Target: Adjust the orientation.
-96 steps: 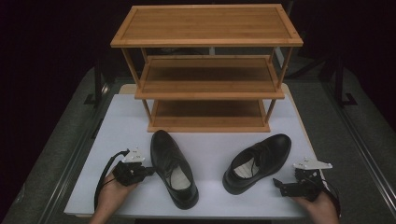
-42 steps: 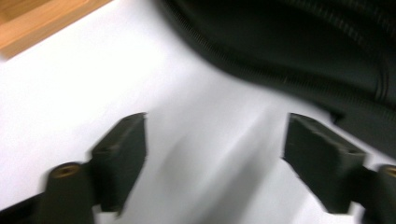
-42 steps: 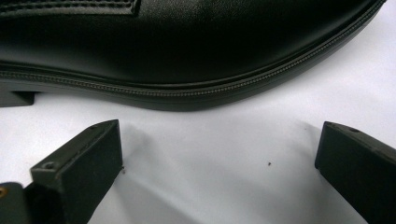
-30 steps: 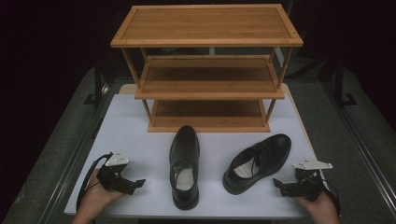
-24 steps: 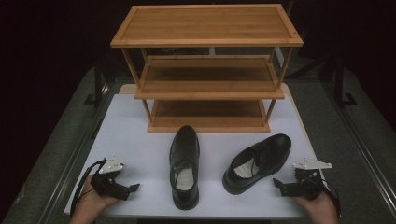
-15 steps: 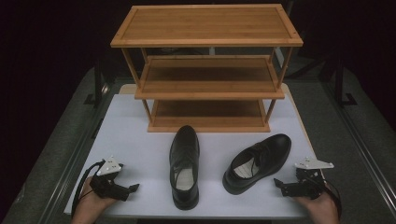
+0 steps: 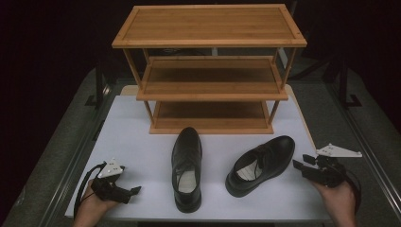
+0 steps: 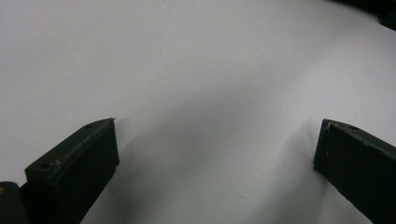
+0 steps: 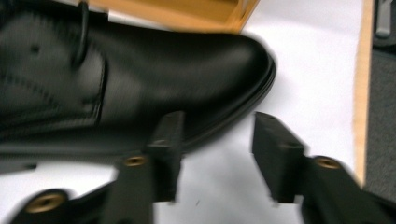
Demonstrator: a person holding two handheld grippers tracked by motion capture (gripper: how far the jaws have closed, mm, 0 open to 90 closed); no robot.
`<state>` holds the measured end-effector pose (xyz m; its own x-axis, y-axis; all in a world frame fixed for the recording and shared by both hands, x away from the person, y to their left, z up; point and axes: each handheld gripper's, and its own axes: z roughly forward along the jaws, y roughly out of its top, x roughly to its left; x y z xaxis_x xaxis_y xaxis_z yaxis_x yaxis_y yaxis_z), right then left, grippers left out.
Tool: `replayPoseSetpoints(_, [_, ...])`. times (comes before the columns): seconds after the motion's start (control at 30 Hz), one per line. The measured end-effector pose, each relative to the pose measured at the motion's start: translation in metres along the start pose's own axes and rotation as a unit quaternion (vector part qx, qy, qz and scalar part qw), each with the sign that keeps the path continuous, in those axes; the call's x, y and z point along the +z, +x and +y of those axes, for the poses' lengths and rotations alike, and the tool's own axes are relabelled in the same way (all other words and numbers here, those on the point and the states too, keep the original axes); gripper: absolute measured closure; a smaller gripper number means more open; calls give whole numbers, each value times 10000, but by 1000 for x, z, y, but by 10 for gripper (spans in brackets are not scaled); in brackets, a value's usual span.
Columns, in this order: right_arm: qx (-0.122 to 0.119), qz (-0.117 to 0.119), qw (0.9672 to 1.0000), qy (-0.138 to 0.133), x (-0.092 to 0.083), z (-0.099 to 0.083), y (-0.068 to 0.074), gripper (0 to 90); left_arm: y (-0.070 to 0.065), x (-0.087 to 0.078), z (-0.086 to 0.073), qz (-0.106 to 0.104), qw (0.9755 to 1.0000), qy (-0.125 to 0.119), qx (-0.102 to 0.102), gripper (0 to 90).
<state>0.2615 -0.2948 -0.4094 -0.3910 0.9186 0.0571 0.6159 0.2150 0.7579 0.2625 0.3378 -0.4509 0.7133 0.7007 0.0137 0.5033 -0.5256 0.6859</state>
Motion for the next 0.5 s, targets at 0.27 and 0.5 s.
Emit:
replayPoseSetpoints(0.27, [74, 148, 9999, 34, 13, 29, -17, 897, 0, 0, 0, -3, 10000, -8, -11, 0])
replayPoseSetpoints(0.5, [296, 329, 9989, 148, 37, 45, -45, 897, 0, 0, 0, -3, 10000, -11, -18, 0])
